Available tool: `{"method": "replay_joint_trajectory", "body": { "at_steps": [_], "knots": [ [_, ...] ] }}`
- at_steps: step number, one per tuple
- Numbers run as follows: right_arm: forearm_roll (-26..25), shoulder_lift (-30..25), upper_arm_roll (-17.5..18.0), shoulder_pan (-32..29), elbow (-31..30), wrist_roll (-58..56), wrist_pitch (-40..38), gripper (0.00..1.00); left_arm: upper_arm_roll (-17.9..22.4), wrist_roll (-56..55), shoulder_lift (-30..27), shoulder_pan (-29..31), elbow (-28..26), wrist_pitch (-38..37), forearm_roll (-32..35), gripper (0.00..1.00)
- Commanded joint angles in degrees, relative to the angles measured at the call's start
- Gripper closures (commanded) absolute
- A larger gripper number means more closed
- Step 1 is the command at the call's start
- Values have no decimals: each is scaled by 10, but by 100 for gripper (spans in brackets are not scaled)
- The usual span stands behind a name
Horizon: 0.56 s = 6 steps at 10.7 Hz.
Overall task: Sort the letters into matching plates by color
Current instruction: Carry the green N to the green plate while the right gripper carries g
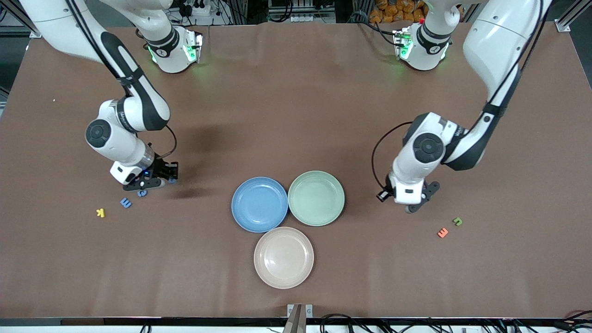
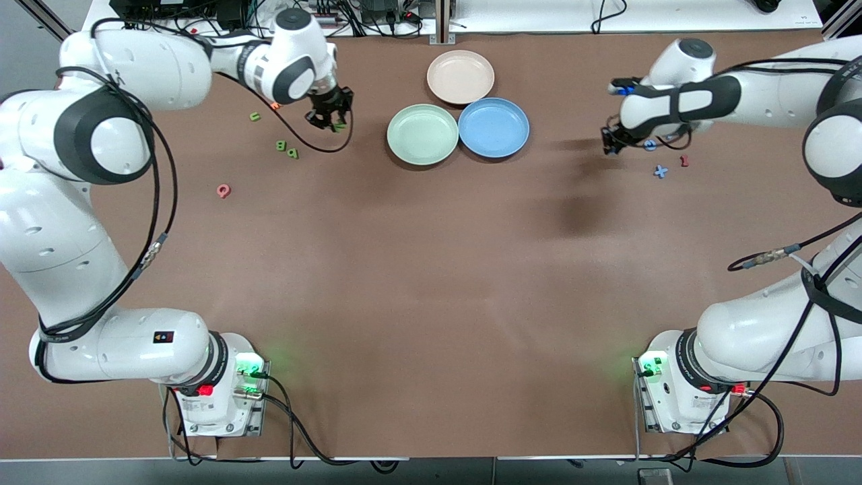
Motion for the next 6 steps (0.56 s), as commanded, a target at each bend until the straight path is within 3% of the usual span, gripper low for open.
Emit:
{"method": "replay_joint_trajectory", "body": {
  "at_steps": [1, 6],
  "knots": [
    [2, 5, -3, 67, 63, 109, -33, 84, 3, -58, 20, -58, 39, -8, 9, 100],
    [103, 47, -10, 175, 154, 133, -33, 84, 5, -109, 75, -138, 108, -8, 9, 100]
  ]
}}
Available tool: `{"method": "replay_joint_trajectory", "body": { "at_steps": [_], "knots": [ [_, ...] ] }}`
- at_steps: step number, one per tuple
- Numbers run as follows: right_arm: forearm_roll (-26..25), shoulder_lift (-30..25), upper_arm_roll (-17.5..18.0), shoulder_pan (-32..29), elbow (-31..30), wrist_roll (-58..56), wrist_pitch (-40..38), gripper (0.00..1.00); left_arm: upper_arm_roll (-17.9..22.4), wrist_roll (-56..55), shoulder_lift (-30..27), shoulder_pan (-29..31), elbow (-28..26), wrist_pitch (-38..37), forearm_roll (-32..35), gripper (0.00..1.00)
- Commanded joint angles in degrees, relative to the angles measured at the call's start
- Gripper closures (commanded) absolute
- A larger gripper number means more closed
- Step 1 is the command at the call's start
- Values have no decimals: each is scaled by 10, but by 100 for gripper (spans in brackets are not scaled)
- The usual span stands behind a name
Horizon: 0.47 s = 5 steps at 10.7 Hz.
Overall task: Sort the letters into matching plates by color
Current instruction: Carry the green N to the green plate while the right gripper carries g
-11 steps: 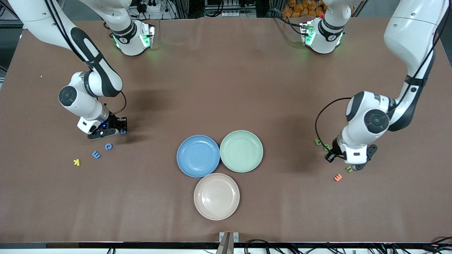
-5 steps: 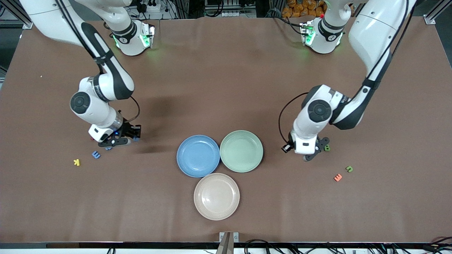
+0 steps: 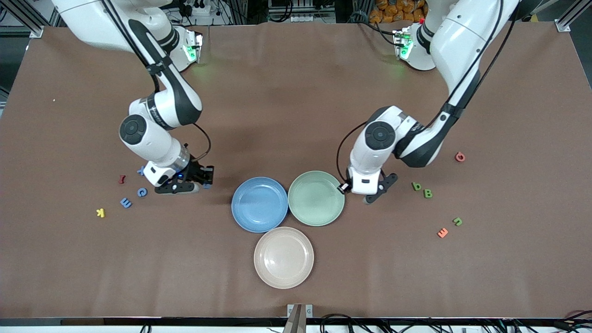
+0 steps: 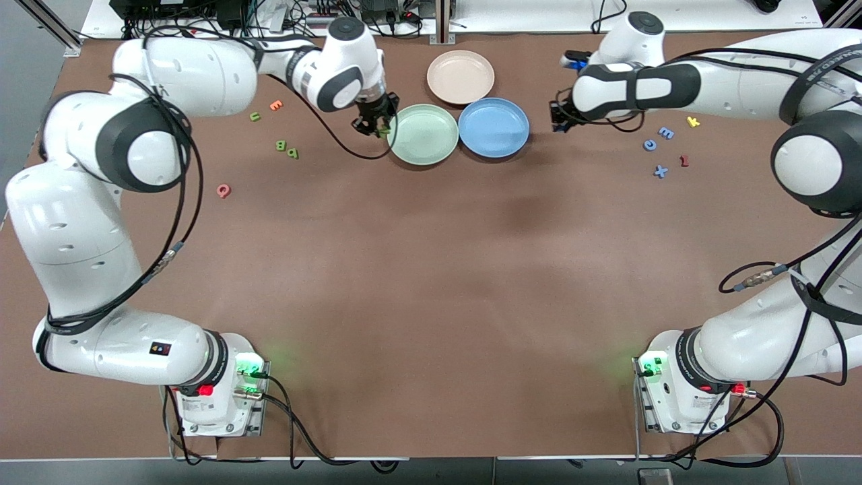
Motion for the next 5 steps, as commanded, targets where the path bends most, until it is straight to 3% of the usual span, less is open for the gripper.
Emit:
{"method": "replay_joint_trajectory", "body": {
  "at_steps": [1, 4, 5],
  "knots": [
    [52, 62, -29, 83, 96, 12, -8, 84, 7, -31, 34, -43, 48, -8, 9, 100],
    [54, 136, -39, 134, 190, 47, -5, 83, 7, -31, 62, -56, 90, -6, 9, 100],
    [51, 155, -39, 141, 209, 47, -1, 82, 8, -11, 65, -54, 92, -6, 16, 42]
  ]
}}
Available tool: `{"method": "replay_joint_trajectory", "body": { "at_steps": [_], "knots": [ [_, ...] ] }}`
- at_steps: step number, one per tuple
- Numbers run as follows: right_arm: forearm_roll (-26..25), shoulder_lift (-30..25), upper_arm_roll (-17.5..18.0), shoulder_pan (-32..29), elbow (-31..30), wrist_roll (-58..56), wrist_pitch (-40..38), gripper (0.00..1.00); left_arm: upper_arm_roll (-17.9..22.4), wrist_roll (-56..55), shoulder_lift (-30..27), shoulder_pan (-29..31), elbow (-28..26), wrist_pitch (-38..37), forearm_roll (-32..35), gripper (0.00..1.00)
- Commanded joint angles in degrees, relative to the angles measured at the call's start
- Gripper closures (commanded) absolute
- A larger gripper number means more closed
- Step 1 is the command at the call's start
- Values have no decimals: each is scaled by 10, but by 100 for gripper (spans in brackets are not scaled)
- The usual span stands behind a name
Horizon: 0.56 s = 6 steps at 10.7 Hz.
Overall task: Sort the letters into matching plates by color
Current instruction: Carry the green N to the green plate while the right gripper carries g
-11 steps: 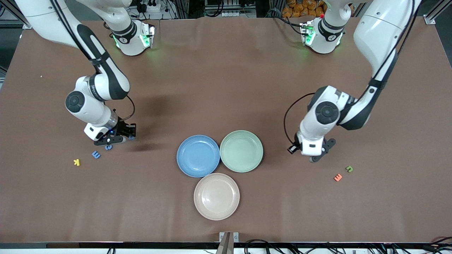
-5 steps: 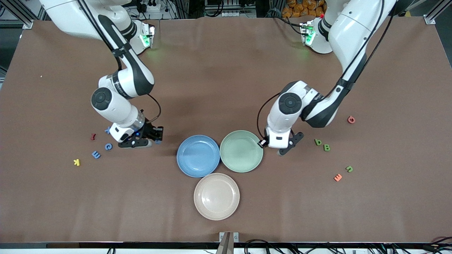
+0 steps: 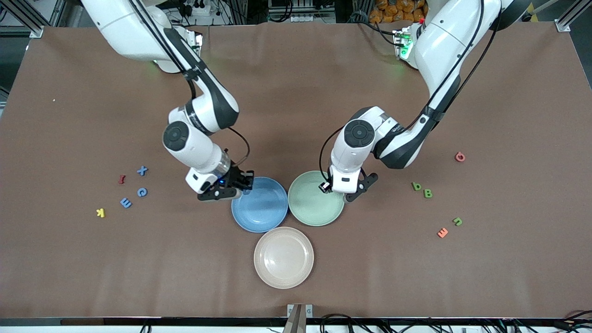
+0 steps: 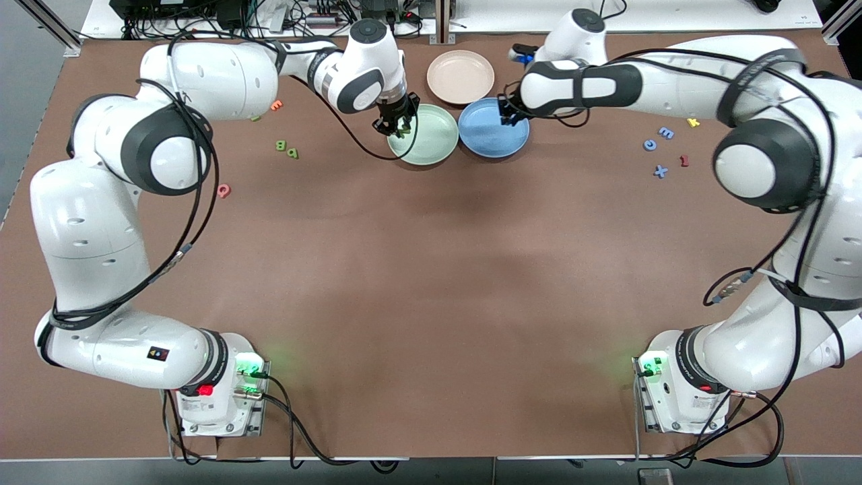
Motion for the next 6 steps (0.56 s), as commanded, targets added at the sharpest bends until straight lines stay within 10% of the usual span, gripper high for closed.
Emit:
{"method": "replay_joint_trajectory", "body": {
  "at_steps": [1, 3, 4, 6],
  "knots": [
    [1, 72, -7, 20, 83, 10, -2, 82, 6, 44, 30, -16, 37, -6, 26, 0],
    [0, 75, -9, 19, 86, 5, -2, 66, 13, 62, 26, -9, 33, -9, 30, 0],
    [-1, 75, -18, 20, 86, 4, -2, 7, 16, 74, 25, -6, 30, -11, 30, 0],
    [-11, 71, -34, 17, 86, -38, -3, 0, 21, 111, 23, 11, 29, -42, 31, 0]
  ]
}}
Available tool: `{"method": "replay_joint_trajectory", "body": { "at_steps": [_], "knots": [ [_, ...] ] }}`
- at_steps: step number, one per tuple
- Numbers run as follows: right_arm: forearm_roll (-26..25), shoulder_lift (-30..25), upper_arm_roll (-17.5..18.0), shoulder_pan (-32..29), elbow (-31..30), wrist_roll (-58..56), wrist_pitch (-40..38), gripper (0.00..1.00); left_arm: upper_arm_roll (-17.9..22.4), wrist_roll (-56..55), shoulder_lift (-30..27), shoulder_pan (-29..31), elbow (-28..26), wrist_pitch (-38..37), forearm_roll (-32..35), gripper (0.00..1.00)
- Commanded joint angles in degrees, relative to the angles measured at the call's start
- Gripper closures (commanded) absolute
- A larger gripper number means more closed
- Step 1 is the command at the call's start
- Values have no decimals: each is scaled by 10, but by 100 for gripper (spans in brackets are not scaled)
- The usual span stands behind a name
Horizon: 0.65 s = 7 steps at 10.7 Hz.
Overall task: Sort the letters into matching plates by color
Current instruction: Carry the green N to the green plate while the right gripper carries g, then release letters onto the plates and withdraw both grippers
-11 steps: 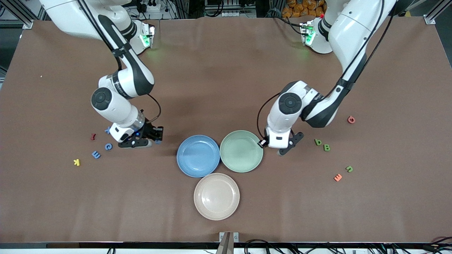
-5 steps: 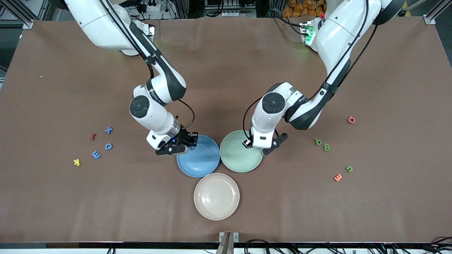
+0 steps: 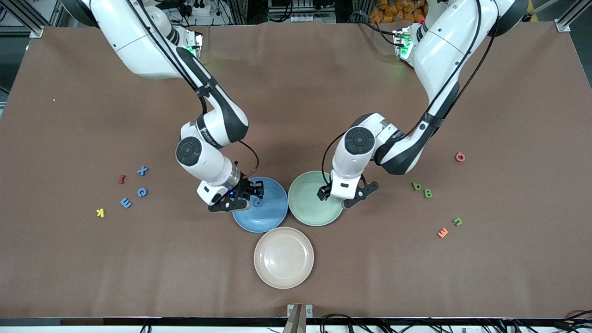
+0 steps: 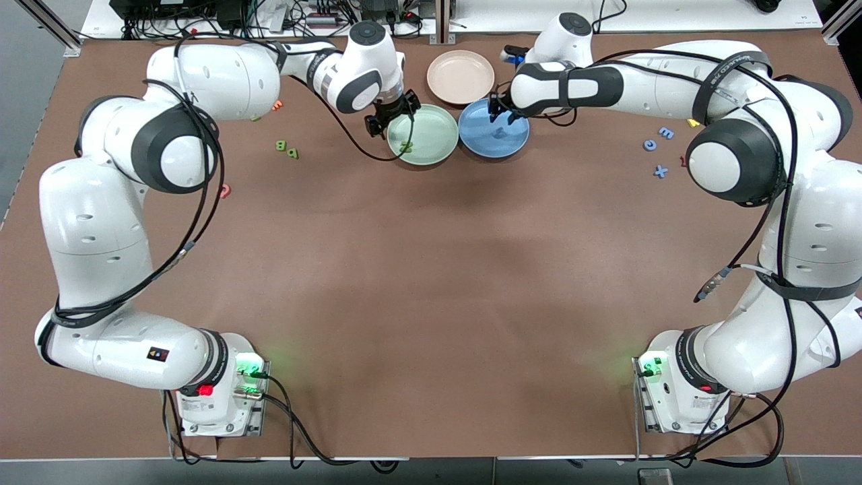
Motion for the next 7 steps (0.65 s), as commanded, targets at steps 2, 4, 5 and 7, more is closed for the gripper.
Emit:
{"method": "replay_joint_trajectory", "body": {
  "at_steps": [2, 4, 5, 7],
  "knots": [
    [-7, -13, -35, -4, 8, -60, -17, 0, 4, 65, -11, 42, -8, -62, 17, 0],
    [-10, -37, -52, -24, 5, -121, -82, 0, 3, 69, -36, 64, -54, -62, 16, 0],
    [-10, -53, -71, -29, -2, -160, -105, 0, 2, 72, -47, 79, -75, -61, 17, 0],
    [-18, -85, -78, -64, -32, -231, -121, 0, -3, 113, -83, 108, -123, -55, 17, 0]
  ]
}}
